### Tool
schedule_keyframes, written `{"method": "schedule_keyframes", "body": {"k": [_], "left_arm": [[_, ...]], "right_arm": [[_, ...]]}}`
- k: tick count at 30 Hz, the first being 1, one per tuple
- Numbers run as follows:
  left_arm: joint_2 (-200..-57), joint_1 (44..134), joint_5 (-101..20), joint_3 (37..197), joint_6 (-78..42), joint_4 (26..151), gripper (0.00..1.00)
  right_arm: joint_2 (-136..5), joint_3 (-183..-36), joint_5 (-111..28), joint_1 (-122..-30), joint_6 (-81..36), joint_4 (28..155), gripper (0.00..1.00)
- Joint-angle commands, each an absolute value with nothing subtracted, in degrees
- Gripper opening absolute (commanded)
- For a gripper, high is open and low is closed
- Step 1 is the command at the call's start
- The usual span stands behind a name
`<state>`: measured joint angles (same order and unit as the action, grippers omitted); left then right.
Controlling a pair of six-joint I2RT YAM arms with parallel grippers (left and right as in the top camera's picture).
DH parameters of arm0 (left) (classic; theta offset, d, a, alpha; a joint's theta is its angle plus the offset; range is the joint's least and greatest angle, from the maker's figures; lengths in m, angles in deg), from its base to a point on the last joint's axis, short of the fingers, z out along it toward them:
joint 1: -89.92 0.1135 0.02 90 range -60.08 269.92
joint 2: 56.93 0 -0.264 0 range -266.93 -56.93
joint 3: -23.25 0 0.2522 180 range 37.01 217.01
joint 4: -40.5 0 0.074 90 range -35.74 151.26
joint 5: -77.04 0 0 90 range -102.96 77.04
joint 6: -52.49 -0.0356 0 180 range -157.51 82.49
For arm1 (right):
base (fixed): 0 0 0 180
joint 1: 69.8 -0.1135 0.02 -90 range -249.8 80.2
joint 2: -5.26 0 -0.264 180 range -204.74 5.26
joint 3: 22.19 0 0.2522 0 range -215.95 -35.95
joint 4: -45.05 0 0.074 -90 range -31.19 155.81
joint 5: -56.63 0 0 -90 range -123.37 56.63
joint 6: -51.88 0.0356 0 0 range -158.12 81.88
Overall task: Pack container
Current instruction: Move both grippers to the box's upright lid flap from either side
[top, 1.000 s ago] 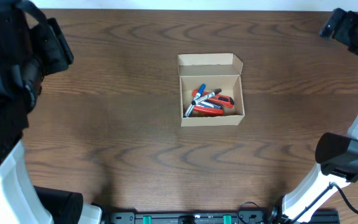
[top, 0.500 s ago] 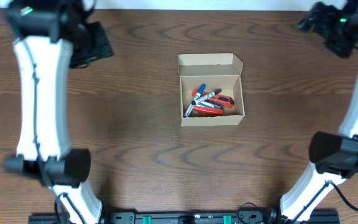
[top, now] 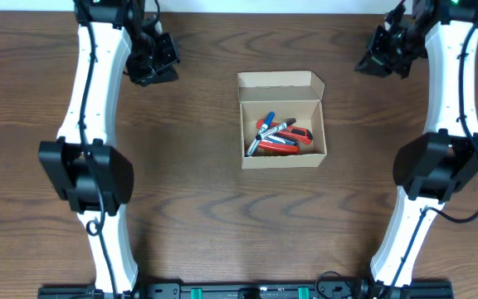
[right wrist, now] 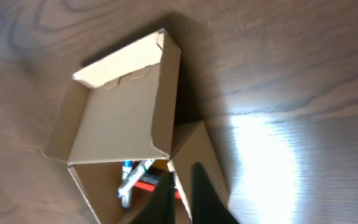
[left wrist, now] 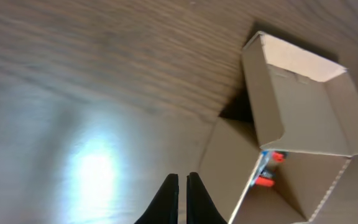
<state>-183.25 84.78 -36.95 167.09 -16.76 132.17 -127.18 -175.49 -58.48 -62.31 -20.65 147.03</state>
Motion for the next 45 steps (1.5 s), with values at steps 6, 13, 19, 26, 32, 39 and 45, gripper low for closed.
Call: {"method": "schedule_keyframes", "body": {"k": [6, 13, 19, 26, 32, 39, 45], "left_arm": [[-187.86, 87.27, -45.45, 167.27, -16.69, 130.71, 0.06], [-191.93, 88.14, -49.17, 167.22, -16.67, 130.45, 0.06], [-194.88, 88.03, -53.43, 167.22, -16.23, 130.93, 0.06], [-197.13, 88.01, -56.29, 167.22, -16.3, 130.77, 0.06], [-198.74, 87.92, -59.79, 167.22, -16.25, 130.45, 0.06], [-199.75, 87.14, -62.57, 167.24, -16.47, 130.23, 0.06], [-199.75, 85.21, -63.59, 167.22, -16.45, 130.1, 0.06]], "right_arm": [[-131.75, -175.4, -61.25, -61.98, -14.72, 146.66, 0.02], [-138.13, -174.6, -67.66, -62.07, -17.74, 147.65, 0.01], [-142.94, -174.57, -76.31, -61.96, -19.1, 146.27, 0.01], [-144.84, -174.57, -78.85, -61.96, -18.83, 145.53, 0.01], [-144.87, -174.49, -78.83, -61.96, -18.42, 145.13, 0.01], [-144.87, -171.84, -78.8, -61.72, -17.06, 143.1, 0.01], [-144.87, -164.21, -81.86, -61.0, -16.93, 138.62, 0.01]]}}
